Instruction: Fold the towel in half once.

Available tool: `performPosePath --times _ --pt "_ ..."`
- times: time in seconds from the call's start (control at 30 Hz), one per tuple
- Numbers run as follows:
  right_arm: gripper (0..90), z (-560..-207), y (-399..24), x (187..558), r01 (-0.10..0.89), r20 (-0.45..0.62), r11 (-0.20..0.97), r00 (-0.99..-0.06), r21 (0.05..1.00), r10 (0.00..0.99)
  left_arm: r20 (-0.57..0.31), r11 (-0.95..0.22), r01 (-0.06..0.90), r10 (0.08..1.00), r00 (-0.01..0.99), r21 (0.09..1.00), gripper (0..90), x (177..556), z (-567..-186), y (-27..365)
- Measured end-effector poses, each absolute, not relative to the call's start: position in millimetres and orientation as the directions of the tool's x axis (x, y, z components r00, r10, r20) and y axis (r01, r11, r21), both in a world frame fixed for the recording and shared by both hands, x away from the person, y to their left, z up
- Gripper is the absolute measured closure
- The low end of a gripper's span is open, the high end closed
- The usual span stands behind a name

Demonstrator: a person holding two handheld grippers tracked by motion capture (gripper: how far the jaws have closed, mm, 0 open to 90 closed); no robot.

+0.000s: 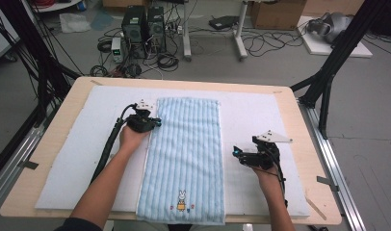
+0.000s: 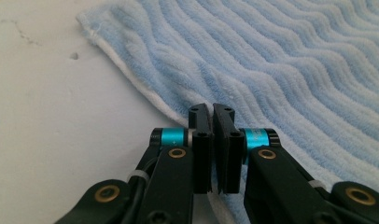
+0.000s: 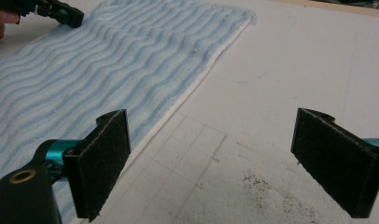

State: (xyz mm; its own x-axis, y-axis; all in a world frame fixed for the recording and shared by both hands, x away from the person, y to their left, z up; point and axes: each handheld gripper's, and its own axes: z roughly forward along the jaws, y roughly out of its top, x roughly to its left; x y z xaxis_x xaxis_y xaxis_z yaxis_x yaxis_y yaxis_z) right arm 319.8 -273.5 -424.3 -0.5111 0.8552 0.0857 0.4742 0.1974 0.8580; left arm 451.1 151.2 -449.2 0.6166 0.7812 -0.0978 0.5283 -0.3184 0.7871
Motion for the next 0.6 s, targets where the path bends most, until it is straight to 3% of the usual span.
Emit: performPosePath --times 0.27,0.6 --pt "10.9 -415.8 -258.5 341.0 0.487 0.121 0.178 -0.521 0.855 0.845 -0.217 -0.206 0.568 0.780 0.587 0.797 86.1 453.7 -444.3 162.3" --pt "11.2 -419.1 -233.0 399.5 0.576 0.141 0.213 -0.508 0.789 0.850 -0.236 -0.196 0.577 0.774 0.588 0.793 86.1 454.9 -445.8 164.9"
